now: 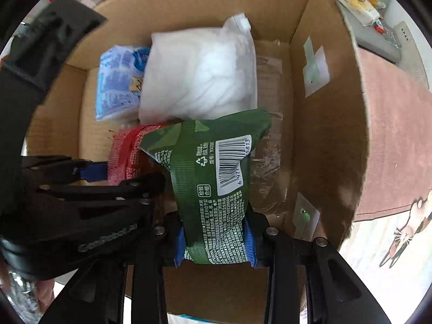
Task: Organize soft objects
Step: 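Carry red pack and green bag into the box and release both, then grasp the blue Nestle tube with left tool while right tool grasps the scrubber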
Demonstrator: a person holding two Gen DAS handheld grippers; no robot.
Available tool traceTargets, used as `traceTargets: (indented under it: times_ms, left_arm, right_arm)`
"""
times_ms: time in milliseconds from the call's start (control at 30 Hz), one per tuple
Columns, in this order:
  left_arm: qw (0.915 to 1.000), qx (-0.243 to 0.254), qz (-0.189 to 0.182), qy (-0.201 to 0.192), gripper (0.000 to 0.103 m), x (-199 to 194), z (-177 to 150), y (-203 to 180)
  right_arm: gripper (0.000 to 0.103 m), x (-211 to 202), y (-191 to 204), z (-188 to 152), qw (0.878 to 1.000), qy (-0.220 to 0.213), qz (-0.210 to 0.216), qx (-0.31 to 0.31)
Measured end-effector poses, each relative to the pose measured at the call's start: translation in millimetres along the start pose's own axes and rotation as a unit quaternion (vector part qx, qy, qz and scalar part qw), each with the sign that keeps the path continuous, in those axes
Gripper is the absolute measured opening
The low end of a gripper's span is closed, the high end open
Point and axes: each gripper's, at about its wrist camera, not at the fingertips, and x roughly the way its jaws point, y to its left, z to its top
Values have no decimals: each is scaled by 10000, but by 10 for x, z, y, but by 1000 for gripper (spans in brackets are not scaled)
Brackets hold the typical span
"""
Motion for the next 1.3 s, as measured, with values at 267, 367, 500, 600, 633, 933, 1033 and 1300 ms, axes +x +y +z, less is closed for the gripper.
traceTargets:
  times_ms: [267, 367, 500, 600, 633, 933, 1033, 1300]
  left_arm:
    - [9985, -97, 252, -469, 82, -457, -149, 88]
    - [9964, -142, 372, -742, 88, -651, -315, 122]
    - [9924, -215, 451, -1121, 100, -885, -694, 185]
    - [9884, -331, 463, -1407, 100, -1035, -910, 206]
    - [9864, -384, 458, -1533, 100, -1100, -998, 217]
    - [9647, -741, 641, -2445, 101, -1314, -1516, 203]
    - [9474, -901, 1052, -2885, 101, -1327, -1913, 236]
    - [9588, -991, 1319, -2312, 97, -337, -2469, 426]
  right_arm:
    - [94, -203, -18, 35, 9999, -90, -31, -128]
    - [94, -350, -45, 5, 9998, -181, -78, -46]
    - [100, -598, -60, -142, 9991, -386, -195, -34]
    - [103, -731, 64, -231, 9978, -564, -321, -93]
    - [103, -743, 105, -273, 9972, -645, -369, -123]
    - [103, -1170, 232, -732, 9912, -1301, -153, -212]
    - [103, -1266, 227, -1017, 9855, -1666, -125, -293]
    - [101, -568, -256, -1724, 9914, -1072, 479, 584]
